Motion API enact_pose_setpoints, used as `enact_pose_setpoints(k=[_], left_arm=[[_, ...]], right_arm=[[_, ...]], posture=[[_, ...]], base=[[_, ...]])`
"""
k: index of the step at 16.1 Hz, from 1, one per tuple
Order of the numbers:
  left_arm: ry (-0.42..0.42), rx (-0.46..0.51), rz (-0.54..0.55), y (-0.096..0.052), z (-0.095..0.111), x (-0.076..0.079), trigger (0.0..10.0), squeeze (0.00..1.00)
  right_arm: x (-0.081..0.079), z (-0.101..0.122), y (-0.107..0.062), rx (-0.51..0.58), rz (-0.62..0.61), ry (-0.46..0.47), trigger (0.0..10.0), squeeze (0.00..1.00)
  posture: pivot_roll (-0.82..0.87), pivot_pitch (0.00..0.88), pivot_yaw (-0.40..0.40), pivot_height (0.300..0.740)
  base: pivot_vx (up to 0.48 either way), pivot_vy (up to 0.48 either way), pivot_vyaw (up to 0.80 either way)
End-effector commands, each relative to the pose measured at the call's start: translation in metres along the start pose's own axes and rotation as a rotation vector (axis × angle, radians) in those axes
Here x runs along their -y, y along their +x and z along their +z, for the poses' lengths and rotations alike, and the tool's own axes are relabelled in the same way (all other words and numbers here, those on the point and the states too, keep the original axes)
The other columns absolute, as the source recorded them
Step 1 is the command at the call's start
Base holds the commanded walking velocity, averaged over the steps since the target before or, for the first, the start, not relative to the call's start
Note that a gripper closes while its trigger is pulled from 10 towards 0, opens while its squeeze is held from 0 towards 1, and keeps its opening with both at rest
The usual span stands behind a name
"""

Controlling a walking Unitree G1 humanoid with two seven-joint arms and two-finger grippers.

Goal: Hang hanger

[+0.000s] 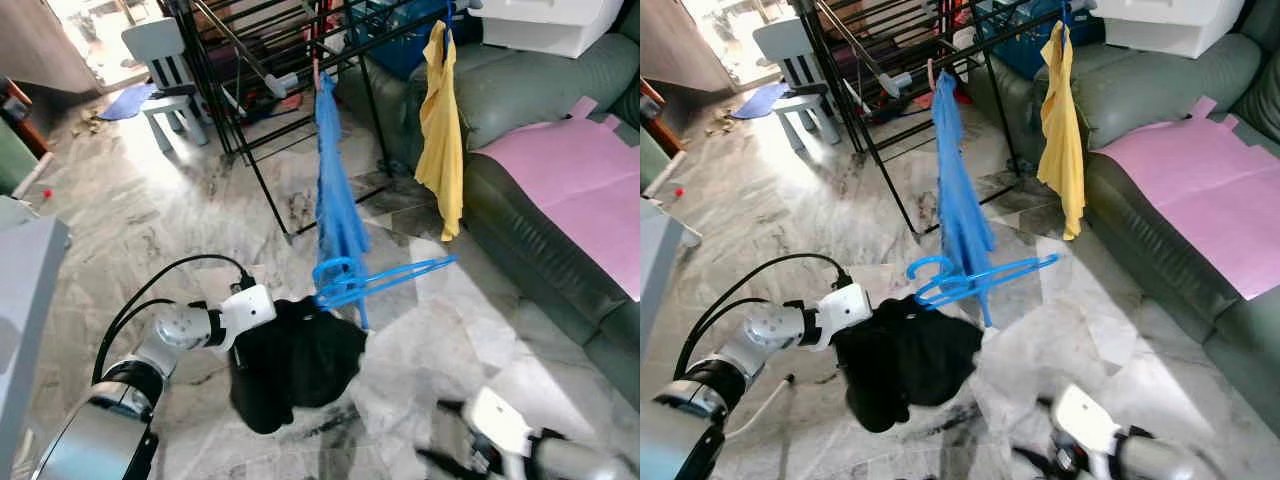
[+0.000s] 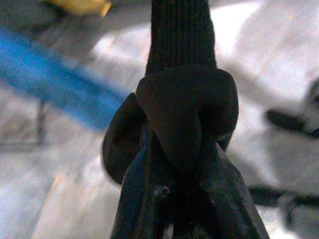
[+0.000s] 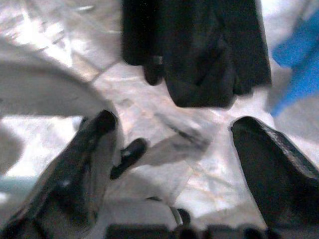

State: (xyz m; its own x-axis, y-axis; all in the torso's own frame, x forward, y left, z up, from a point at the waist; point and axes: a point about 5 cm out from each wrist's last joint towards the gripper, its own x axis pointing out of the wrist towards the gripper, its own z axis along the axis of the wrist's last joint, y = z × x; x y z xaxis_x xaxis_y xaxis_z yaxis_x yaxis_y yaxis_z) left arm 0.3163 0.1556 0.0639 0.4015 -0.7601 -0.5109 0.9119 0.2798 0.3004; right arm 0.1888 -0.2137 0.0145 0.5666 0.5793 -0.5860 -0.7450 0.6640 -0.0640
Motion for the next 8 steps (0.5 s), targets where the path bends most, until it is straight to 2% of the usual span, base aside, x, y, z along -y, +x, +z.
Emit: enact_pose_setpoints(k=[1, 2, 3, 4, 8], left_arm=[[0.025, 0.073, -0.045, -0.006, 0.010, -0.004, 0.0, 0.00], [0.037, 0.094, -0.076, -0.007, 0.012, -0.001, 0.0, 0.00], [0.077, 0.110, -0.119, -0.007, 0.016, 0.002, 0.0, 0.00], [0.103, 0.113, -0.134, -0.007, 0.018, 0.003, 0.0, 0.00], [0.158, 0.158, -0.147, -0.004, 0.030, 0.005, 0.0, 0.00]], right_arm=[[0.005, -0.002, 0.010, 0.000, -0.129, 0.030, 10.0, 1.00], [0.009, -0.002, 0.015, 0.020, -0.204, 0.069, 10.0, 1.00], [0.021, 0.003, 0.022, 0.067, -0.342, 0.104, 10.0, 1.00], [0.027, 0.006, 0.025, 0.082, -0.411, 0.104, 10.0, 1.00], [0.042, 0.031, 0.025, 0.220, -0.493, 0.023, 10.0, 1.00]], posture=[[-0.18, 0.095, 0.211, 0.740], [-0.18, 0.094, 0.211, 0.740], [-0.17, 0.095, 0.211, 0.740], [-0.17, 0.095, 0.211, 0.740], [-0.16, 0.097, 0.214, 0.740]], base=[[0.000, 0.000, 0.00], [0.000, 0.000, 0.00], [0.000, 0.000, 0.00], [0.000, 0.000, 0.00], [0.000, 0.000, 0.00]])
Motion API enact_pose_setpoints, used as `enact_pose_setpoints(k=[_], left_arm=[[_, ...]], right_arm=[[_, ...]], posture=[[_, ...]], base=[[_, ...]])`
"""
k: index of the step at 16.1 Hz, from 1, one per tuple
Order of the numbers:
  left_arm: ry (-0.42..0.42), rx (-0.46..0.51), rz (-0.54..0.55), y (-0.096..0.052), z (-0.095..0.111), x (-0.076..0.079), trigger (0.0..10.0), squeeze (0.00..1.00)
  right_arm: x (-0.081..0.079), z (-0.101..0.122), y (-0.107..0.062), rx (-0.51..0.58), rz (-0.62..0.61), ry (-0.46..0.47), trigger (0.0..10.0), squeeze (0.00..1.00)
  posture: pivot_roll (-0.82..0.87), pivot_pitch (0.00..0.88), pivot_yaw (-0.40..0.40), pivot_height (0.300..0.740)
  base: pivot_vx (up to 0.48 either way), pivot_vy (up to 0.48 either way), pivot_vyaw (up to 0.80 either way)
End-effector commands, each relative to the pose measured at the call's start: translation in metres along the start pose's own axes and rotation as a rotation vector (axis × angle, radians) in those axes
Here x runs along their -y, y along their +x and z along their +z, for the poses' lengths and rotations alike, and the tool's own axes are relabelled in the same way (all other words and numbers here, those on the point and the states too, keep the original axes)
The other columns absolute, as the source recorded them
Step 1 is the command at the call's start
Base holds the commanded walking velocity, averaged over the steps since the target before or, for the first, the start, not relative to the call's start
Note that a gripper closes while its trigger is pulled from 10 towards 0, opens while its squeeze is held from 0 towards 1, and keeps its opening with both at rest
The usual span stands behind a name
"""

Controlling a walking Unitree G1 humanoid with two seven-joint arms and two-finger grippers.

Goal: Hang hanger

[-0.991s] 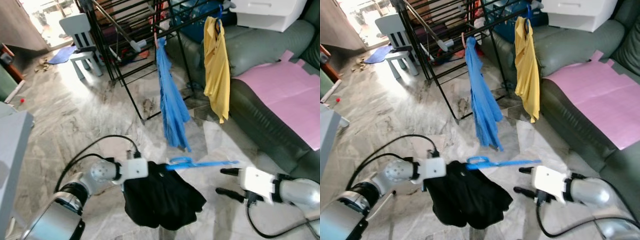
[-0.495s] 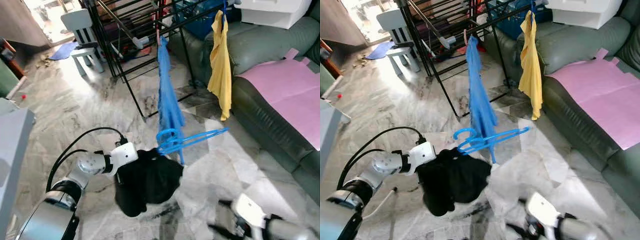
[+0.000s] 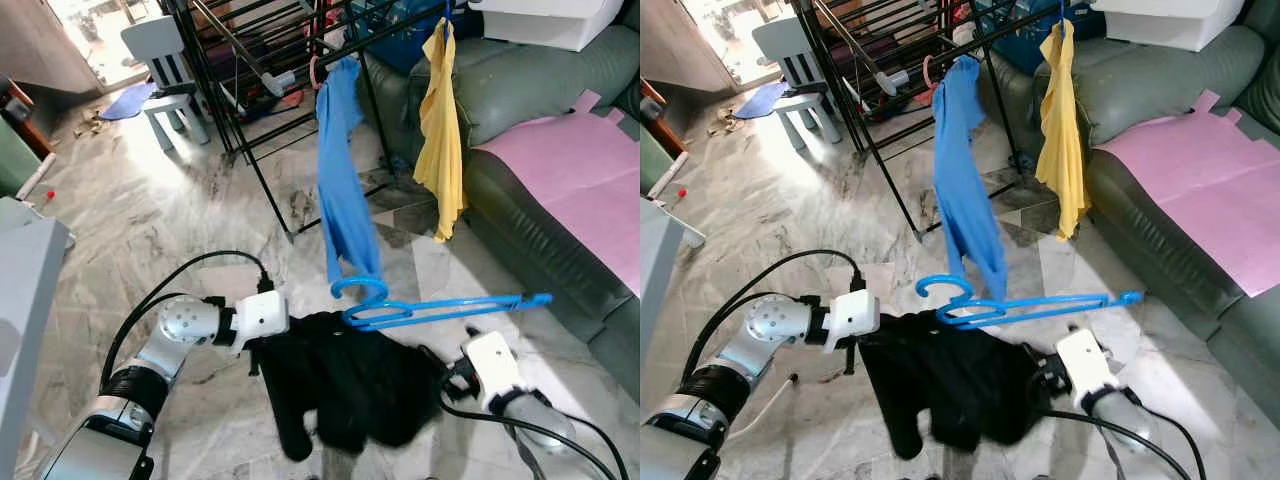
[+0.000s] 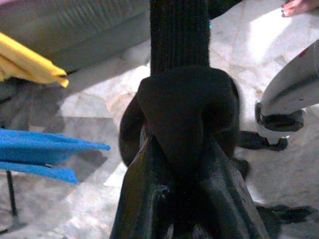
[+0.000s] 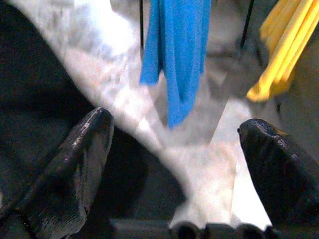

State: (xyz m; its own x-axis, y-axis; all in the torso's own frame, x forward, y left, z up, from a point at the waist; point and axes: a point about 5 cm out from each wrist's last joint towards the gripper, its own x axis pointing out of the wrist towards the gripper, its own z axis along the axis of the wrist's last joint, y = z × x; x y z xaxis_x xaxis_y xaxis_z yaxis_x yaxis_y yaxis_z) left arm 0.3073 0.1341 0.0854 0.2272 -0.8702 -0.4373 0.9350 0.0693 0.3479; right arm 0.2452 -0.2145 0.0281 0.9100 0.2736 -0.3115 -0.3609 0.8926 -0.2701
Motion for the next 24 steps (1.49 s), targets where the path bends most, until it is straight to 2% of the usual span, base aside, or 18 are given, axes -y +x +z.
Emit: enact_pose_setpoints(k=[1, 2, 4, 5, 6, 8, 9, 15, 16, 18, 20, 23, 24], left_arm=[[0.020, 0.013, 0.015, -0.005, 0.002, -0.002, 0.0, 0.00], [0.027, 0.021, 0.017, -0.004, 0.004, -0.003, 0.0, 0.00], [0.040, 0.038, 0.031, -0.001, 0.009, -0.006, 0.0, 0.00], [0.055, 0.078, 0.033, 0.002, 0.018, -0.008, 0.0, 0.00], [0.063, 0.096, 0.023, 0.003, 0.023, -0.009, 0.0, 0.00], [0.079, 0.116, 0.015, 0.005, 0.028, -0.009, 0.0, 0.00], [0.094, 0.140, 0.015, 0.009, 0.035, -0.009, 0.0, 0.00], [0.112, 0.267, -0.030, 0.014, 0.064, -0.006, 0.0, 0.00], [0.130, 0.271, 0.006, 0.015, 0.069, -0.010, 0.0, 0.00], [0.149, 0.219, 0.033, 0.013, 0.061, -0.012, 0.0, 0.00], [0.158, 0.166, 0.060, 0.009, 0.053, -0.014, 0.0, 0.00], [0.164, 0.110, 0.110, 0.007, 0.044, -0.018, 0.0, 0.00], [0.174, 0.101, 0.109, 0.007, 0.043, -0.018, 0.0, 0.00]], right_arm=[[-0.002, 0.002, 0.001, 0.023, 0.014, -0.006, 10.0, 1.00], [-0.002, 0.003, 0.002, 0.034, 0.021, -0.005, 10.0, 0.99], [-0.003, 0.006, 0.003, 0.051, 0.048, 0.006, 10.0, 0.63], [-0.004, 0.006, 0.005, 0.049, 0.069, -0.008, 10.0, 0.34], [-0.006, 0.007, 0.009, 0.055, 0.087, -0.015, 10.0, 0.20], [-0.010, 0.011, 0.013, 0.067, 0.106, -0.010, 10.0, 0.15], [-0.016, 0.018, 0.020, 0.092, 0.148, -0.002, 10.0, 0.00], [-0.021, 0.028, 0.037, 0.104, 0.177, 0.014, 10.0, 0.00], [-0.023, 0.030, 0.039, 0.107, 0.196, 0.014, 10.0, 0.00], [-0.022, 0.030, 0.037, 0.116, 0.192, 0.031, 10.0, 0.00], [-0.020, 0.022, 0.026, 0.094, 0.211, 0.026, 10.0, 0.00], [-0.032, 0.011, -0.006, 0.046, 0.429, 0.050, 10.0, 0.00], [-0.032, 0.010, -0.012, 0.038, 0.461, 0.059, 10.0, 0.00]], posture=[[-0.16, 0.097, 0.213, 0.740], [-0.16, 0.098, 0.214, 0.740], [-0.16, 0.098, 0.216, 0.740], [-0.16, 0.101, 0.221, 0.740], [-0.16, 0.103, 0.223, 0.740], [-0.16, 0.104, 0.226, 0.740], [-0.16, 0.104, 0.231, 0.740], [-0.16, 0.105, 0.229, 0.740], [-0.15, 0.103, 0.226, 0.740], [-0.15, 0.104, 0.225, 0.740], [-0.15, 0.108, 0.226, 0.740], [-0.16, 0.114, 0.229, 0.740], [-0.16, 0.116, 0.230, 0.740]], base=[[0.000, 0.000, 0.00], [0.000, 0.000, 0.00], [0.000, 0.000, 0.00], [0.000, 0.000, 0.00], [0.000, 0.000, 0.00], [0.000, 0.000, 0.00], [0.000, 0.000, 0.00], [0.000, 0.000, 0.00], [0.000, 0.000, 0.00], [0.000, 0.000, 0.00], [0.000, 0.000, 0.00], [0.000, 0.000, 0.00], [0.000, 0.000, 0.00]])
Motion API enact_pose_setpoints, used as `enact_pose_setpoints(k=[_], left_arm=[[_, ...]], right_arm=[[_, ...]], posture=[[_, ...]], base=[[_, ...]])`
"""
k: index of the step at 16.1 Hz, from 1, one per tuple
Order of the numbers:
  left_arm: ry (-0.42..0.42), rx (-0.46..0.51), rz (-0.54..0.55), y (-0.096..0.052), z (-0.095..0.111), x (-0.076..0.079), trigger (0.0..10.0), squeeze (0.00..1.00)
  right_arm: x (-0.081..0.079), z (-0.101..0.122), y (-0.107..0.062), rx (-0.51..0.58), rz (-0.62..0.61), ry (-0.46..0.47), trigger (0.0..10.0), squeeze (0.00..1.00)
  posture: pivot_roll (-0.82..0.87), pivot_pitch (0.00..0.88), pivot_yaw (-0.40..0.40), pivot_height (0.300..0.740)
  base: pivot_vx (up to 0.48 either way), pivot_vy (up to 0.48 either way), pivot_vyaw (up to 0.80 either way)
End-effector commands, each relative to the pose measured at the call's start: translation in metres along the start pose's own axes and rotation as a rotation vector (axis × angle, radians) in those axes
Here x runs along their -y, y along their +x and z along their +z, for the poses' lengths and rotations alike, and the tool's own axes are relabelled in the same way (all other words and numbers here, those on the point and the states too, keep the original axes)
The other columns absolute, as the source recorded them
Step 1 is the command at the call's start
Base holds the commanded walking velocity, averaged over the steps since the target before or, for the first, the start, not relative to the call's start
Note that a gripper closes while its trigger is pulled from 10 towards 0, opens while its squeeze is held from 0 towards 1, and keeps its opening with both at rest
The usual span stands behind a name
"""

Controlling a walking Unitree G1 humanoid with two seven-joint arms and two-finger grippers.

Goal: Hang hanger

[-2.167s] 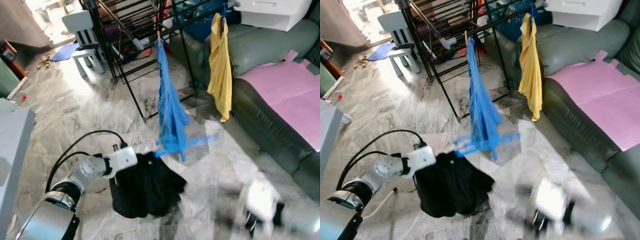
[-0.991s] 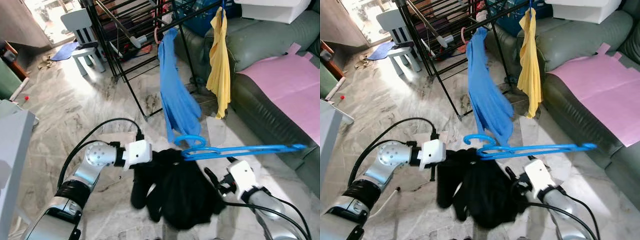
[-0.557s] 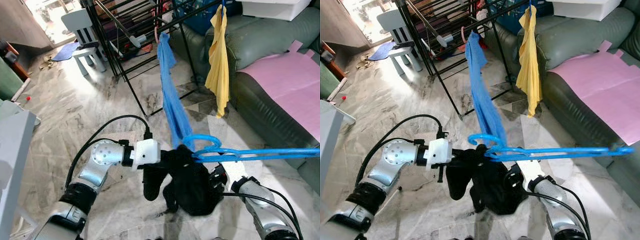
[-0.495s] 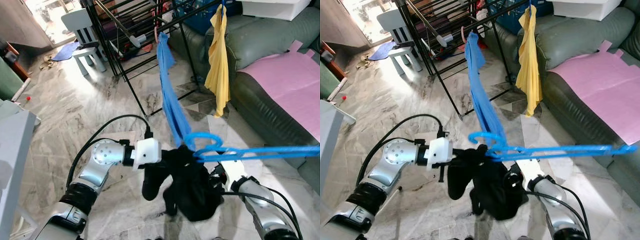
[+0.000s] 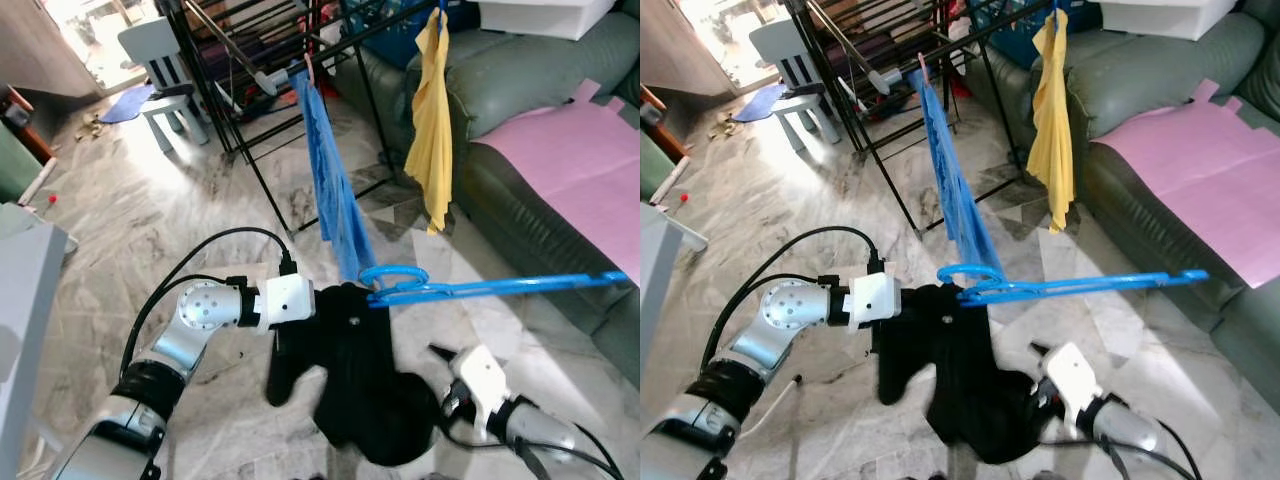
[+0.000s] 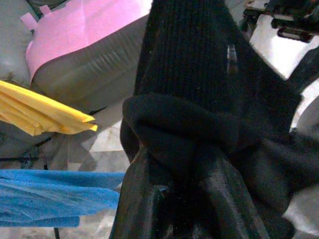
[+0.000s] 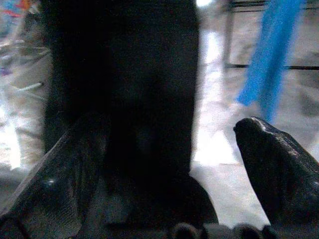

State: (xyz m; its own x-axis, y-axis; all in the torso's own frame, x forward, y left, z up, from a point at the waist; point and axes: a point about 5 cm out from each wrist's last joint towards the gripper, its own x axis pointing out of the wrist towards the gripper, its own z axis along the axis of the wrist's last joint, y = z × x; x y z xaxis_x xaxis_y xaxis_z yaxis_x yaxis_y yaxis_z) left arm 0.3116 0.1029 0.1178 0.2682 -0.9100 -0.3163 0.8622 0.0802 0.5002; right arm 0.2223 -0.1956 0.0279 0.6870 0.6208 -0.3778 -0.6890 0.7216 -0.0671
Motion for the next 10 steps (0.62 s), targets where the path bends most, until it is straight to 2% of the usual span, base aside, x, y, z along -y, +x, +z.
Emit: enact_pose_setpoints(k=[1, 10], left_arm=[[0.029, -0.002, 0.022, -0.0059, 0.0014, -0.0059, 0.0, 0.00], [0.029, -0.002, 0.022, -0.0059, 0.0014, -0.0059, 0.0, 0.00]], right_arm=[[-0.0057, 0.0080, 0.0063, 0.030, 0.040, -0.007, 10.0, 0.00], [-0.0057, 0.0080, 0.0063, 0.030, 0.040, -0.007, 10.0, 0.00]], posture=[[-0.16, 0.116, 0.230, 0.740], [-0.16, 0.116, 0.230, 0.740]], base=[[0.000, 0.000, 0.00], [0.000, 0.000, 0.00]])
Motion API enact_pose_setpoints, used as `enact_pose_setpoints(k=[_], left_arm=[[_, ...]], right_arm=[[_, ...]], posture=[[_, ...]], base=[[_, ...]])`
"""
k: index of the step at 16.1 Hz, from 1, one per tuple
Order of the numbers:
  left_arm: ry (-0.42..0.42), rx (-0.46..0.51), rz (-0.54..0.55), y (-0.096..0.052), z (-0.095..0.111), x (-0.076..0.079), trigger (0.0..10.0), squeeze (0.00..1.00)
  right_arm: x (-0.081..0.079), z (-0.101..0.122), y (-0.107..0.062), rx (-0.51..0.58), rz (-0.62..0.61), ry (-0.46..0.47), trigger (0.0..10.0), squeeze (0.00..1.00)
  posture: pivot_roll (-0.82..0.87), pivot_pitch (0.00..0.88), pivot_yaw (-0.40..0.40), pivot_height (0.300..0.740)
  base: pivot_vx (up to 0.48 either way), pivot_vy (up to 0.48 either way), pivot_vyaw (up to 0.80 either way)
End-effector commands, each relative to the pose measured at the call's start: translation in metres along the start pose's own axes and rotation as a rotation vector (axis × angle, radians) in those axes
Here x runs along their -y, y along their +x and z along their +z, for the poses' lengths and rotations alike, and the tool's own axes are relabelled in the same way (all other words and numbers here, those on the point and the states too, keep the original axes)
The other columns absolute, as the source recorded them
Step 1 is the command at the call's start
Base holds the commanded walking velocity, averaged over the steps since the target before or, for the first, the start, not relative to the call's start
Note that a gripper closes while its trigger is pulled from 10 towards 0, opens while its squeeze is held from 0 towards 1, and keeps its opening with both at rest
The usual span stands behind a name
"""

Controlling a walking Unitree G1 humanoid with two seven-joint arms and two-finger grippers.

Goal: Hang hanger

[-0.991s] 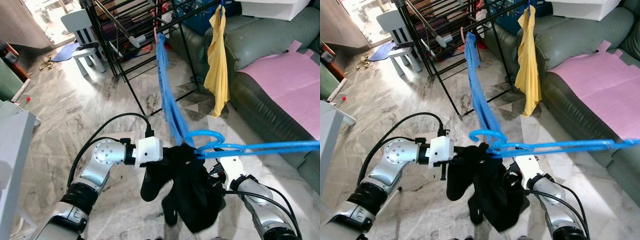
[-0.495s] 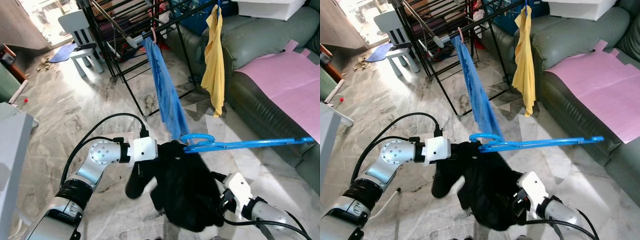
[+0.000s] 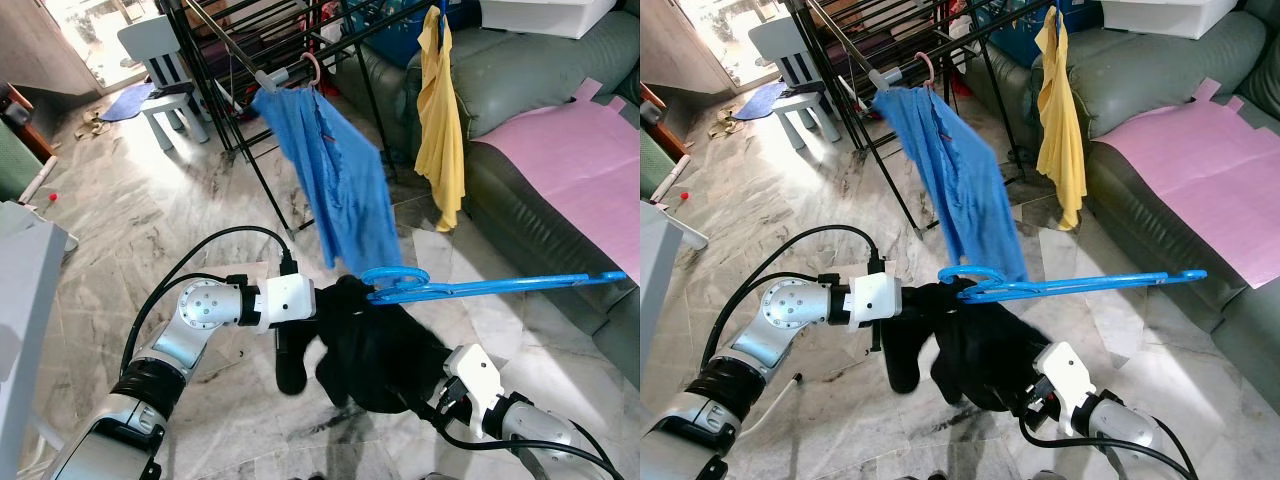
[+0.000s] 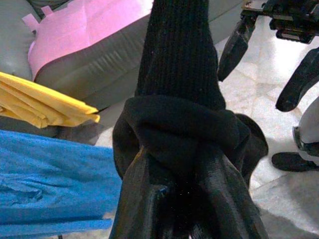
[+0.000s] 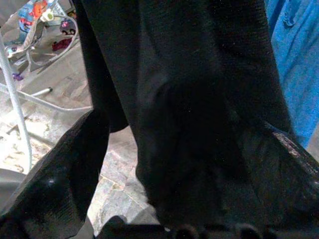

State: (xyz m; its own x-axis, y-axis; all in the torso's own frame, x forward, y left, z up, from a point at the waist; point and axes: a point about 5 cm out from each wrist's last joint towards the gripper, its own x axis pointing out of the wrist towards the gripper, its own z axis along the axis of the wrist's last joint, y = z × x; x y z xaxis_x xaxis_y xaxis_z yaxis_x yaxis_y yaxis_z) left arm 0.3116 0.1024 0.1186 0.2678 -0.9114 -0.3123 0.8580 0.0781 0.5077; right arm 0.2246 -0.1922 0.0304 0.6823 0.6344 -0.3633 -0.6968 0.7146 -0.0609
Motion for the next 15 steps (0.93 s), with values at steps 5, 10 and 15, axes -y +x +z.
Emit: enact_pose_setpoints(k=[5, 10, 15], left_arm=[[0.020, -0.006, 0.020, -0.006, 0.001, -0.006, 0.0, 0.00], [0.041, 0.039, 0.042, 0.000, 0.008, -0.014, 0.0, 0.00], [0.031, 0.051, 0.034, 0.004, 0.007, -0.011, 0.0, 0.00]], right_arm=[[-0.005, 0.004, 0.004, 0.013, 0.028, -0.009, 10.0, 0.00], [0.044, 0.003, -0.019, 0.004, -0.389, -0.019, 10.0, 0.00], [0.044, 0.019, -0.008, 0.088, -0.389, -0.016, 10.0, 0.00]], posture=[[-0.16, 0.116, 0.230, 0.740], [-0.17, 0.122, 0.238, 0.740], [-0.17, 0.122, 0.230, 0.740]], base=[[0.000, 0.000, 0.00], [0.000, 0.000, 0.00], [0.000, 0.000, 0.00]])
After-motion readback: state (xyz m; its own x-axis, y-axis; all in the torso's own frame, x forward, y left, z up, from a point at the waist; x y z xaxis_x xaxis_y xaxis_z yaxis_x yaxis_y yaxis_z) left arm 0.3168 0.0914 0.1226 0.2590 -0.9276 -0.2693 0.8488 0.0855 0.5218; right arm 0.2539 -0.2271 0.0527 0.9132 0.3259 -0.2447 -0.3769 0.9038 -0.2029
